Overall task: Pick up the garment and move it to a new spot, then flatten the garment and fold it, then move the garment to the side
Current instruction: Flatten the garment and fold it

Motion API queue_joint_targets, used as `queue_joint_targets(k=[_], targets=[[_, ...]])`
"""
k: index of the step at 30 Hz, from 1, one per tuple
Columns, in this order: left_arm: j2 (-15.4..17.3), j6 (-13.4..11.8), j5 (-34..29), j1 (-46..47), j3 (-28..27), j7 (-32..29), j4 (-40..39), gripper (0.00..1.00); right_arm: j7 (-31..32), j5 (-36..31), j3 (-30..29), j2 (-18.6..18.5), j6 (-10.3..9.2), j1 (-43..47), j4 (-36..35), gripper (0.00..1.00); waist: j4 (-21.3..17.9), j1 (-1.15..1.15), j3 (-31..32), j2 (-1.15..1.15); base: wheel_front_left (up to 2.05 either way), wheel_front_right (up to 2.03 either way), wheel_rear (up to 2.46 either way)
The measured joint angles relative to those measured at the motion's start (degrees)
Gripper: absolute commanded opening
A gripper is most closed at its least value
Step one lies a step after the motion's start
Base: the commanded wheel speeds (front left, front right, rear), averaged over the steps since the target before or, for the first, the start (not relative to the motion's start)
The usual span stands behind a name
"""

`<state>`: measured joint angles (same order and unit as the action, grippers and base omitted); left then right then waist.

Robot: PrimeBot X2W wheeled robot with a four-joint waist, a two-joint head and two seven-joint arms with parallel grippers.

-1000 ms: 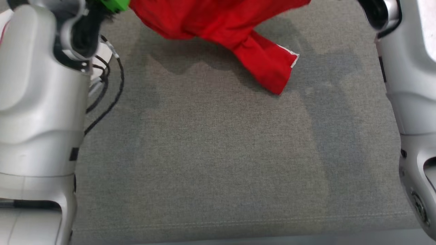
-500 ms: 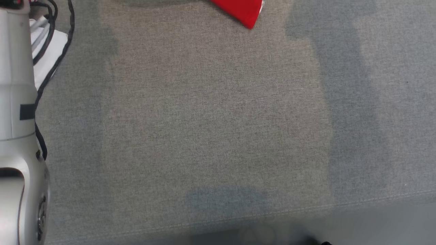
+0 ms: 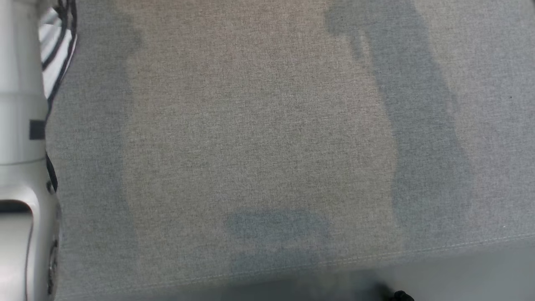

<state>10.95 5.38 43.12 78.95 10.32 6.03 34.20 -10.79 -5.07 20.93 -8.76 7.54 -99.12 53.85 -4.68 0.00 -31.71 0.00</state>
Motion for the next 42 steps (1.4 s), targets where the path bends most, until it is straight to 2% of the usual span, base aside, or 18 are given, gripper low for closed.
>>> queue_joint_targets(k=[4,9,13,17,21,25,28,32,35,42], targets=[[0.1,1.2,-0.3,-7.1,3.1,0.7,1.1,0.00,-0.1,5.3,9.0,-0.3,0.01,5.5,2.3,0.00,0.0,0.00,-0.7,0.00,0.00,0.00,0.00],[-0.4,1.7,1.4,-17.0,6.0,1.7,-0.5,0.00,2.0,16.7,19.7,-4.1,0.00,12.1,-0.8,0.00,-0.1,0.00,0.4,0.00,0.00,0.00,0.00],[0.7,1.9,1.5,-24.3,9.0,2.6,-3.1,0.00,6.1,26.4,27.8,-11.2,0.00,17.5,-9.0,0.00,0.3,0.00,2.3,0.00,0.00,0.00,0.00],[1.6,1.9,1.8,-30.9,10.9,2.9,-5.6,0.00,11.4,36.1,31.9,-19.1,0.00,22.3,-19.5,0.00,0.8,0.00,4.9,0.00,0.00,0.00,0.00],[2.7,1.9,1.5,-37.5,13.0,2.6,-7.1,0.00,18.3,41.7,36.3,-27.0,0.00,27.6,-29.0,0.00,1.3,0.00,7.9,0.00,0.00,0.00,0.00],[3.4,1.2,-0.6,-42.4,16.2,1.4,-7.3,0.00,24.5,46.8,38.2,-33.7,0.00,32.9,-36.3,0.00,1.8,0.00,11.2,0.00,0.00,0.00,0.00],[3.6,0.6,-1.5,-45.0,18.0,0.5,-7.2,0.00,28.1,49.4,38.7,-36.7,0.00,36.6,-40.2,0.00,2.2,0.00,13.6,0.00,0.00,0.00,0.00],[3.7,-1.9,-2.9,-48.5,19.6,-0.5,-7.3,0.00,31.2,51.7,38.8,-39.1,0.00,41.6,-43.6,0.00,2.5,0.00,16.6,0.00,0.00,0.00,0.00],[4.3,-3.8,-3.8,-51.9,20.8,-1.5,-8.4,0.00,32.1,54.2,37.7,-39.6,0.00,45.5,-45.4,0.00,2.7,0.00,18.9,0.00,0.00,0.00,0.00],[7.9,-6.5,-5.1,-60.8,23.6,-5.0,-15.1,0.00,35.4,57.0,34.8,-42.8,0.00,55.3,-49.1,0.00,3.0,0.00,23.7,0.00,0.00,0.00,0.00]])
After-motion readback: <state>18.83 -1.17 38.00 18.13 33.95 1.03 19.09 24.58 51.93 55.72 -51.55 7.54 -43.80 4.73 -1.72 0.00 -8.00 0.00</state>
